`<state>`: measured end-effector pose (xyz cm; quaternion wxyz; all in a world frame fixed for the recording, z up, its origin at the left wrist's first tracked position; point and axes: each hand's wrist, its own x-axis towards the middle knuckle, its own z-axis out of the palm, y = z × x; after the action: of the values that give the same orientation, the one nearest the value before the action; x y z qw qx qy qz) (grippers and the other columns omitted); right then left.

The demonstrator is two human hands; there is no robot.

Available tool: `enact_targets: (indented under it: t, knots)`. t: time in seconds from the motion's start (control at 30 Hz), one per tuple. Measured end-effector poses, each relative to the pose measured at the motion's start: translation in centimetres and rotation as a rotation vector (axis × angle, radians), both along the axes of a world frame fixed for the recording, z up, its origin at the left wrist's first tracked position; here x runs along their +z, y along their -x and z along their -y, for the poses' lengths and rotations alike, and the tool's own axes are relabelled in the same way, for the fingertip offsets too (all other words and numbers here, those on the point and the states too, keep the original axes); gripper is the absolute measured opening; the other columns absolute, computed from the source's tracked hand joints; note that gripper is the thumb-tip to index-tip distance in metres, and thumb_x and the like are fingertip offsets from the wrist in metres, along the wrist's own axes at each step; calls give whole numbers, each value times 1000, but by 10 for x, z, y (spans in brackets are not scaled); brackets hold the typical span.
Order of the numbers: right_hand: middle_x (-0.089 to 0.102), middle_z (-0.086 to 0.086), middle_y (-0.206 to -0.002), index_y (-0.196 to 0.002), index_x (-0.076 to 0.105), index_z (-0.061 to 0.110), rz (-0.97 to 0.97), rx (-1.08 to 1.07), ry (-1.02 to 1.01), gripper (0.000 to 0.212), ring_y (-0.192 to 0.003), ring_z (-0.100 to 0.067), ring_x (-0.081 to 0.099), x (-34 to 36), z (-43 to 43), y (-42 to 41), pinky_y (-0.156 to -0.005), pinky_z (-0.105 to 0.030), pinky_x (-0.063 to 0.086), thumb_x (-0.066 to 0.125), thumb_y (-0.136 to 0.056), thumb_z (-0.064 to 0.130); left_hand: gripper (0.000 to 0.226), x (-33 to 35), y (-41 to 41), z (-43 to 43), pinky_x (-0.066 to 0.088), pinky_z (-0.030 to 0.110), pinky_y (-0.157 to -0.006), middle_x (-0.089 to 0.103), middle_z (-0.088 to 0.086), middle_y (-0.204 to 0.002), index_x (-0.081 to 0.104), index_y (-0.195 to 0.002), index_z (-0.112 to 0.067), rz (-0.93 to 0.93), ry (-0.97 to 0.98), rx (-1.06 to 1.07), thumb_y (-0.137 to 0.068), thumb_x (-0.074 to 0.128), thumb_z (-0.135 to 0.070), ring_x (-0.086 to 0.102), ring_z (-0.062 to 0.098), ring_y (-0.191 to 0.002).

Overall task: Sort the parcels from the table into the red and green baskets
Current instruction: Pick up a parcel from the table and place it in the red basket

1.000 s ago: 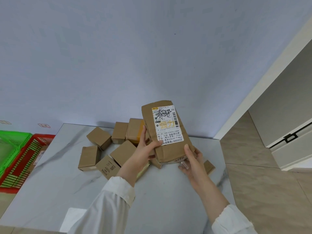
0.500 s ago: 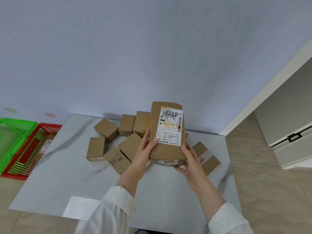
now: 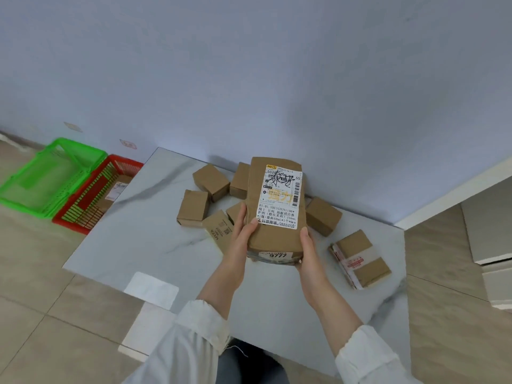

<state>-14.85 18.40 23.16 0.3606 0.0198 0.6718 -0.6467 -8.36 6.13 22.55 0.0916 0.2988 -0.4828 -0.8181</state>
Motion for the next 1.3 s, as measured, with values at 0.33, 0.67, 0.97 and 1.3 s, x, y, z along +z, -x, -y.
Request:
enact_targets:
  t: [0.33, 0.67, 0.97, 1.3]
  knots:
    - [50, 2, -135, -143, 31, 28, 26, 294, -49, 48, -121, -17, 49, -16, 122, -94, -101, -34, 42, 35, -98, 44, 74, -11, -133, 91, 33, 38, -112, 40, -12, -148, 25, -147, -35, 91, -9, 386, -82, 58, -45, 44, 11, -131]
    - [58, 0, -130, -138, 40, 26, 45, 549, -2, 48, -115, -15, 57, -14, 334, -286, -96, -38, 47, 36, -96, 48, 66, -1, -348, 270, 41, 18, -92, 38, -10, -148, 20, -149, -30, 47, 12, 638, -92, 53, -35, 45, 5, -124]
    - [59, 2, -128, -138, 42, 28, 31, 658, -32, 47, -111, -14, 59, -21, 479, -392, -88, -34, 51, 38, -96, 47, 58, -9, -460, 399, 34, 34, -111, 37, -11, -148, 20, -149, -30, 44, -15, 772, -96, 45, -31, 42, 9, -131]
    - [52, 7, -137, -138, 42, 34, 95, 539, -26, 90, -125, -15, 49, -43, 626, -401, -108, -46, 37, 55, -58, 74, 55, -17, -463, 557, 42, 15, -82, 44, -12, -137, 22, -148, -25, 90, 31, 662, -97, 43, -26, 51, -2, -108]
